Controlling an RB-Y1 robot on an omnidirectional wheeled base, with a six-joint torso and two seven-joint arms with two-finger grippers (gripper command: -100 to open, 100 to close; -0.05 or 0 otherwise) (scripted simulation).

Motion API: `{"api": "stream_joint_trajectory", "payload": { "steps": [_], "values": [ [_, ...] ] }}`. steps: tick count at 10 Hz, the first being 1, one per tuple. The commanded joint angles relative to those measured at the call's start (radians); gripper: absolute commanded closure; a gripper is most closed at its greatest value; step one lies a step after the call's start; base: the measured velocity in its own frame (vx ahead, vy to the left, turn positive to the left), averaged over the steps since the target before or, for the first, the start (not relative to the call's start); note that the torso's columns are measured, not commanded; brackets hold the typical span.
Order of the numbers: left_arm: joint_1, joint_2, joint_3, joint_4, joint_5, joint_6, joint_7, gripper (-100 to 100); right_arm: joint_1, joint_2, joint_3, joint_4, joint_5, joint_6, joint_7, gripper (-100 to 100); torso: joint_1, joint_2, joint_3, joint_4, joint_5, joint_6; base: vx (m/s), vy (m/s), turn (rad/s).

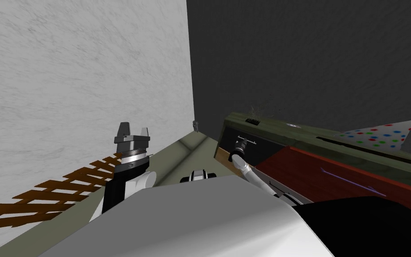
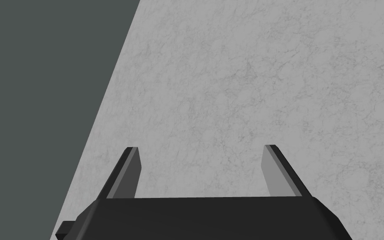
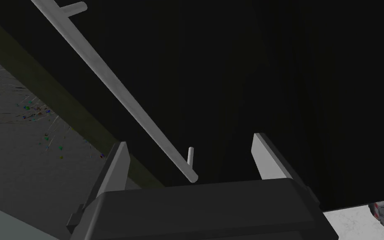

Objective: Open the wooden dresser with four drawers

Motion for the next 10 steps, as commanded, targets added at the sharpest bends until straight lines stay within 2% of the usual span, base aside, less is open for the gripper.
{"api": "stream_joint_trajectory", "payload": {
  "steps": [1, 2, 3, 4, 5, 10],
  "values": [
    [0.000, 0.000, 0.000, 0.000, 0.000, 0.000, 0.000, 0, -0.019, -0.020, -0.019, 0.001, -0.027, -0.022, 0.021, -100, -0.001, 0.001, 0.000, 0.000, 0.000, 0.000, 0.046, -0.019, -0.022],
    [0.000, 0.000, 0.000, 0.000, 0.000, 0.000, 0.000, 0, -0.009, -0.009, -0.010, -0.003, -0.014, -0.006, 0.014, -100, -0.003, -0.001, -0.001, 0.000, -0.001, 0.000, 0.030, -0.015, -0.002],
    [0.000, 0.000, 0.000, 0.000, 0.000, 0.000, 0.000, 0, -0.011, -0.011, -0.011, -0.004, -0.017, -0.010, 0.018, 100, -0.001, 0.000, 0.000, 0.000, -0.001, 0.000, 0.000, 0.000, 0.000],
    [0.000, 0.000, 0.000, 0.000, 0.000, 0.000, 0.000, 0, -0.009, -0.011, -0.010, -0.015, -0.020, -0.011, 0.026, 100, 0.000, 0.001, 0.001, 0.000, 0.000, 0.000, -0.047, 0.034, -0.064],
    [0.000, 0.000, 0.000, 0.000, 0.000, 0.000, 0.000, 0, -0.009, -0.011, -0.010, -0.019, -0.021, -0.011, 0.029, 100, -0.001, -0.002, 0.000, -0.005, -0.007, -0.003, -0.109, 0.096, -0.016],
    [0.000, 0.000, 0.000, 0.000, 0.000, 0.000, 0.000, 0, -0.004, -0.010, -0.004, -0.042, -0.024, -0.010, 0.049, 100, -0.005, -0.007, -0.004, -0.002, -0.002, -0.002, -0.098, 0.097, -0.026]
  ]
}}
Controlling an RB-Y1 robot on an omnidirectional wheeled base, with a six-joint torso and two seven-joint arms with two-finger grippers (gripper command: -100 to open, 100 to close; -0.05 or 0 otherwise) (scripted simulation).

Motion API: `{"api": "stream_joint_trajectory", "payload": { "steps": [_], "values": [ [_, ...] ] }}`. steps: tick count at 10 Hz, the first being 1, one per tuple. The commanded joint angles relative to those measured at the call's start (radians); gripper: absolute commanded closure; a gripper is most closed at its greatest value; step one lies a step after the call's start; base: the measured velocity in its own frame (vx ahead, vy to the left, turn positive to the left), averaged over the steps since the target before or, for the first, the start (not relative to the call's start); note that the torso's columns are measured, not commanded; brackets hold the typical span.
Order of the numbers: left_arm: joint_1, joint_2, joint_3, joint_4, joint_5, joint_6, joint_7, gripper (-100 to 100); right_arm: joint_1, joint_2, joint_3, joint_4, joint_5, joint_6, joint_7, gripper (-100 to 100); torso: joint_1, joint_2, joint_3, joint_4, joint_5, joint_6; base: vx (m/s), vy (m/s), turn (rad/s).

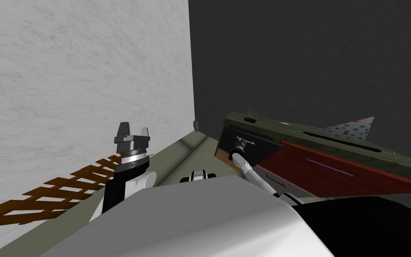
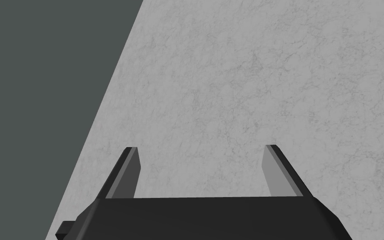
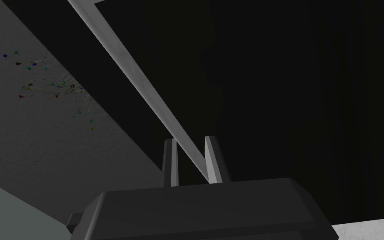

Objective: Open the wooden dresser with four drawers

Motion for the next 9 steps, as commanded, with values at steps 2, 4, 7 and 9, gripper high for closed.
{"api": "stream_joint_trajectory", "payload": {
  "steps": [2, 4, 7, 9],
  "values": [
    [0.000, 0.000, 0.000, 0.000, 0.000, 0.000, 0.000, 0, 0.009, 0.006, 0.010, -0.015, -0.001, -0.001, 0.012, 100, 0.005, 0.004, 0.003, -0.001, -0.002, -0.001, -0.112, 0.124, -0.032],
    [0.000, 0.000, 0.000, 0.000, 0.000, 0.000, 0.000, 0, 0.013, 0.009, 0.016, -0.022, -0.001, -0.002, 0.018, 100, 0.003, 0.003, 0.002, -0.002, -0.002, -0.001, -0.158, 0.130, -0.009],
    [0.000, 0.000, 0.000, 0.000, 0.000, 0.000, 0.000, 0, -0.014, -0.023, -0.023, -0.033, -0.055, -0.041, 0.062, -100, 0.001, 0.000, 0.000, 0.000, 0.001, 0.001, -0.051, 0.065, -0.041],
    [0.000, 0.000, 0.000, 0.000, 0.000, 0.000, 0.000, 0, -0.033, -0.041, -0.045, -0.037, -0.091, -0.070, 0.090, -100, 0.005, 0.006, 0.003, 0.002, 0.003, 0.001, -0.017, 0.058, -0.035]
  ]
}}
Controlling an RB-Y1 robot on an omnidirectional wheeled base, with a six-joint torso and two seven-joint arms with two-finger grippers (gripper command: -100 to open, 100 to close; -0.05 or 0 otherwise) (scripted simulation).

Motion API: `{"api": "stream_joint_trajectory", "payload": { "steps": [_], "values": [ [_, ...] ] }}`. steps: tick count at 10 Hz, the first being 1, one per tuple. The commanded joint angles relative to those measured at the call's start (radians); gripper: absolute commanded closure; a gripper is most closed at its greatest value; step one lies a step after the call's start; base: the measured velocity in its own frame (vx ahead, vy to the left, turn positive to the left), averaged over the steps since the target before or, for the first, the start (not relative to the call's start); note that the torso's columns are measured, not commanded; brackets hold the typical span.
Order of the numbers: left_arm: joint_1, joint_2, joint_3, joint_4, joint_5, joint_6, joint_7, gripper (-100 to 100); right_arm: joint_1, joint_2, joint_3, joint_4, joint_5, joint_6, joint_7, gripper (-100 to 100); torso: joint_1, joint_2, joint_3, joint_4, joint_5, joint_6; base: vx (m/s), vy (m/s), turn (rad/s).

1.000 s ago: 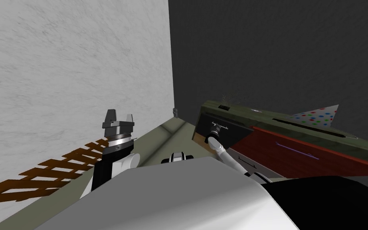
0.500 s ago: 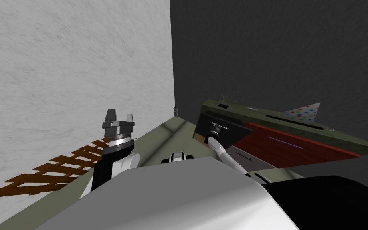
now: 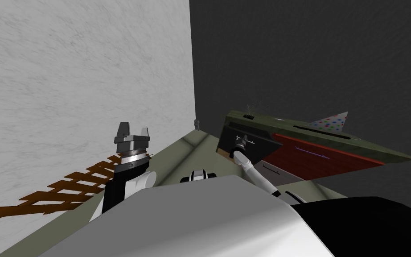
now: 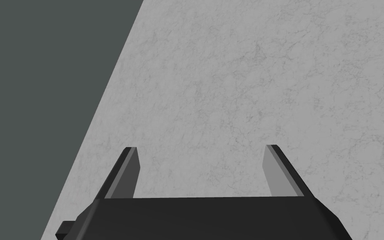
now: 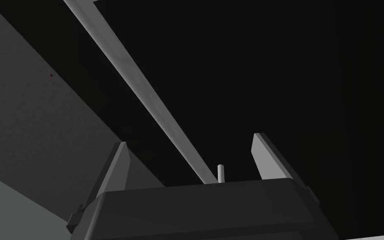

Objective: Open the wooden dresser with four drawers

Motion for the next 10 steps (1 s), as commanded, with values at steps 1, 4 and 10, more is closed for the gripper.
{"api": "stream_joint_trajectory", "payload": {
  "steps": [1, 4, 10],
  "values": [
    [0.000, 0.000, 0.000, 0.000, 0.000, 0.000, 0.000, 0, -0.025, -0.023, -0.029, -0.008, -0.047, -0.039, 0.040, -100, -0.001, 0.001, 0.001, 0.000, 0.000, 0.000, -0.017, 0.049, -0.041],
    [0.000, 0.000, 0.000, 0.000, 0.000, 0.000, 0.000, 0, -0.054, -0.051, -0.062, -0.014, -0.101, -0.082, 0.082, -100, -0.001, 0.002, 0.001, 0.000, -0.001, 0.000, -0.027, 0.051, -0.037],
    [0.000, 0.000, 0.000, 0.000, 0.000, 0.000, 0.000, 0, -0.055, -0.054, -0.064, -0.002, -0.111, -0.093, 0.085, 0, 0.000, 0.002, 0.001, 0.001, 0.000, 0.000, -0.005, 0.015, -0.009]
  ]
}}
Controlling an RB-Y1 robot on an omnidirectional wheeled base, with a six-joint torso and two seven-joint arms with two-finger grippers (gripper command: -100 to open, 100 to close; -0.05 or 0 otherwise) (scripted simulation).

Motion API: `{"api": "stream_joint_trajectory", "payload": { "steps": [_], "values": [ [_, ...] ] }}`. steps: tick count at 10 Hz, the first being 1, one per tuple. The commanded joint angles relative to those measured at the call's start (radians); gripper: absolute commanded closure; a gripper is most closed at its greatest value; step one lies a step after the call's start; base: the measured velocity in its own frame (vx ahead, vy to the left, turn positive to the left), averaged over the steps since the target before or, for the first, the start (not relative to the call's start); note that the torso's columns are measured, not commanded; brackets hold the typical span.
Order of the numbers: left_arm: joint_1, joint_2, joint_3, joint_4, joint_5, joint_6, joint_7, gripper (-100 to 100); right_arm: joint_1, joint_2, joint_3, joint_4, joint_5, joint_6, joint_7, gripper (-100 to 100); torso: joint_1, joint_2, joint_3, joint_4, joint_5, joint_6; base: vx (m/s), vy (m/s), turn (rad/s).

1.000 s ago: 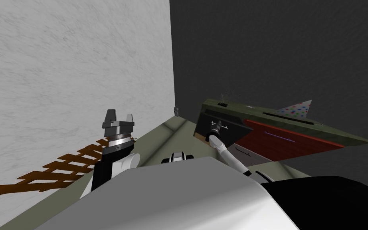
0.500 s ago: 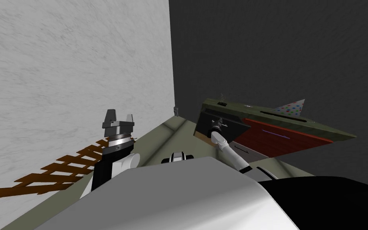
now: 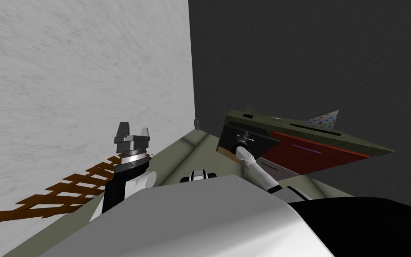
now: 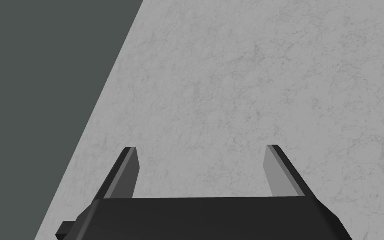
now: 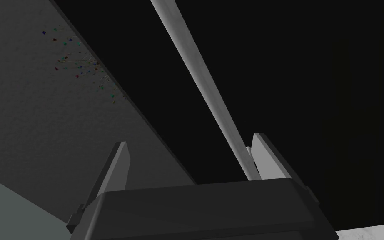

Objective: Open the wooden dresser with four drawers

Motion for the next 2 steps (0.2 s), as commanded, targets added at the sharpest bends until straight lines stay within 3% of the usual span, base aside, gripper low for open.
{"api": "stream_joint_trajectory", "payload": {
  "steps": [1, 2],
  "values": [
    [0.000, 0.000, 0.000, 0.000, 0.000, 0.000, 0.000, 0, 0.000, 0.000, 0.000, 0.000, 0.000, 0.000, 0.000, 0, 0.000, 0.000, 0.000, 0.000, 0.000, 0.000, 0.000, 0.000, 0.000],
    [0.000, 0.000, 0.000, 0.000, 0.000, 0.000, 0.000, 0, 0.001, 0.000, 0.000, 0.001, 0.000, 0.000, 0.000, 0, 0.000, 0.000, 0.000, 0.000, 0.000, 0.000, 0.000, 0.000, 0.000]
  ]
}}
